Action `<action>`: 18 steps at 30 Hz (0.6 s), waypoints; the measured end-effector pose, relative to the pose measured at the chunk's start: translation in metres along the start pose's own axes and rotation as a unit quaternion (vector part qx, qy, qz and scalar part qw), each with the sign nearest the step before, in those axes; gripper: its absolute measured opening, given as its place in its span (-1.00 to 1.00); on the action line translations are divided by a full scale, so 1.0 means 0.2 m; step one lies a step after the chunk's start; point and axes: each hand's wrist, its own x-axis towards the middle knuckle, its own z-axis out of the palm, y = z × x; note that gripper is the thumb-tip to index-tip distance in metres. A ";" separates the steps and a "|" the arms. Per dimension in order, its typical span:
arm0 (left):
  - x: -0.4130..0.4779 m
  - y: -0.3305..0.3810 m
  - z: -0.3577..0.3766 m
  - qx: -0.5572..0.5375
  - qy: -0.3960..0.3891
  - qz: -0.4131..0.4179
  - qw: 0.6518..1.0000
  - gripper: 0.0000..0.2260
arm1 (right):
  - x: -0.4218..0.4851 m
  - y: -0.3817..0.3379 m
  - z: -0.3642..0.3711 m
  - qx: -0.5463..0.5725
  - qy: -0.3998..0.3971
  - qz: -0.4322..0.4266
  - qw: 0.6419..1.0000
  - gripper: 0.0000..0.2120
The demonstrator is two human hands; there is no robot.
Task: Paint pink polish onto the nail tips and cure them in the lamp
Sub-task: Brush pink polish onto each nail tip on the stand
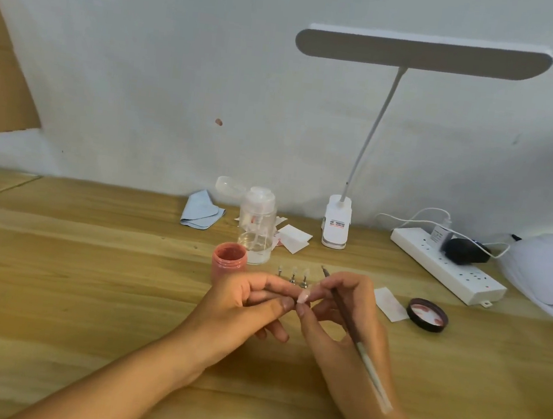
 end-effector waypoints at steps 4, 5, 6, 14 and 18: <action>-0.01 0.01 0.03 -0.002 0.010 -0.010 1.000 -0.86 | -0.01 -0.02 0.00 -0.084 0.035 -0.070 0.993 -0.51; -0.01 0.00 0.04 0.006 0.016 -0.010 1.000 -0.86 | -0.01 -0.02 0.01 -0.111 0.041 -0.090 0.989 -0.50; -0.01 0.00 0.04 0.011 0.023 -0.010 1.000 -0.87 | -0.01 -0.03 0.01 -0.127 0.046 -0.104 0.985 -0.49; -0.02 0.00 0.12 -0.073 0.100 -0.064 0.990 -0.88 | 0.00 0.00 0.01 -0.082 0.043 -0.079 0.993 -0.47; 0.00 0.01 0.10 -0.023 0.083 -0.041 0.995 -0.90 | 0.01 0.03 0.01 -0.034 0.043 -0.023 0.998 -0.53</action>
